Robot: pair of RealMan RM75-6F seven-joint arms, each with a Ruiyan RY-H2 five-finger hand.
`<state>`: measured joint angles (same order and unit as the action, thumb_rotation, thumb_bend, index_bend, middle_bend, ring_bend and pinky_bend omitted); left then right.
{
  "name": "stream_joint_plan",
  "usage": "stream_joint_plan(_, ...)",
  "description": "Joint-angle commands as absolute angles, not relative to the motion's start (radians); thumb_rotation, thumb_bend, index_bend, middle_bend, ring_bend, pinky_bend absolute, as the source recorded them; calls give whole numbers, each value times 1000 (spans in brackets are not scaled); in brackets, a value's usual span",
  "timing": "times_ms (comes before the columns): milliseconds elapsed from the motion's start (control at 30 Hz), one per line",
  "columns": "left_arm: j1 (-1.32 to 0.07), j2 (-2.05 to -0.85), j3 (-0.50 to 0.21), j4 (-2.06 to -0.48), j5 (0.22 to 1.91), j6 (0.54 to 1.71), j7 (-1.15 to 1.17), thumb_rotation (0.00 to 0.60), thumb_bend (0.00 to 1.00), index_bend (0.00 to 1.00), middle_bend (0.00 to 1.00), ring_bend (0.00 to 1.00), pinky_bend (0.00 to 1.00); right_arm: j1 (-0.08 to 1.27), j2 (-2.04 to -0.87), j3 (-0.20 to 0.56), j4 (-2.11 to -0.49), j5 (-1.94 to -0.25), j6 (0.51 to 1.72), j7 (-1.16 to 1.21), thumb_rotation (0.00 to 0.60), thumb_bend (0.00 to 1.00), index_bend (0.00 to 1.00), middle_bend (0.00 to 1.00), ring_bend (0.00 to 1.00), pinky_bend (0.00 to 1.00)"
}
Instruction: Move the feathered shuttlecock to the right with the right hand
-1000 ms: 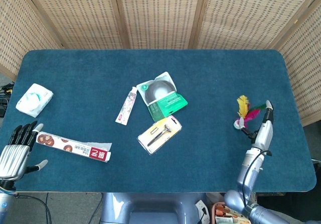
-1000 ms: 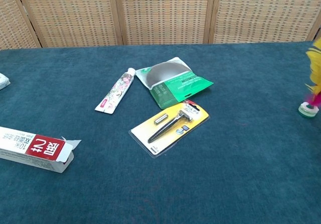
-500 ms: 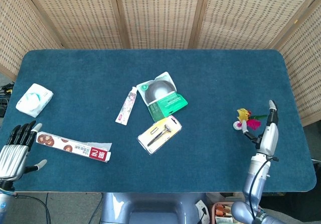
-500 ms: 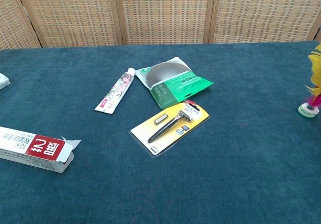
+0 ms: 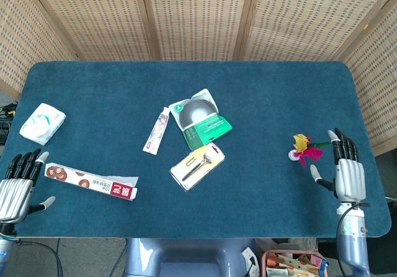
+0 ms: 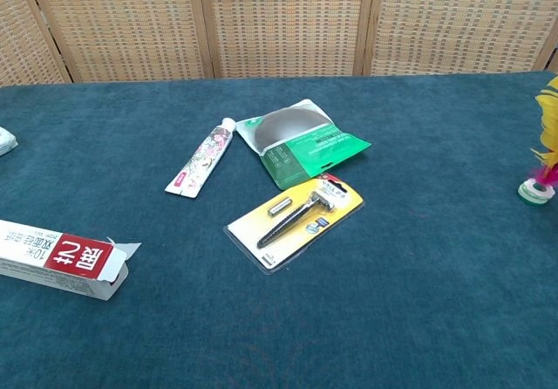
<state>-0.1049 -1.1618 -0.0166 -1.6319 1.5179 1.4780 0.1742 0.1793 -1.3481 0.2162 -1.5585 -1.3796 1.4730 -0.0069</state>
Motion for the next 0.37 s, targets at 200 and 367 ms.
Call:
stream_joint_plan(200, -97, -1173, -17, -1630, 1517, 1491, 212, 600, 0, 0, 0, 0, 0, 134, -1263, 122, -1484, -1489, 1508, -76, 600, 302, 0, 0, 0, 0)
stream_joint_plan(367, -97, -1179, -19, -1617, 1504, 1482, 218, 600, 0, 0, 0, 0, 0, 131, -1245, 103, -1459, -1510, 1511, -144, 600, 302, 0, 0, 0, 0)
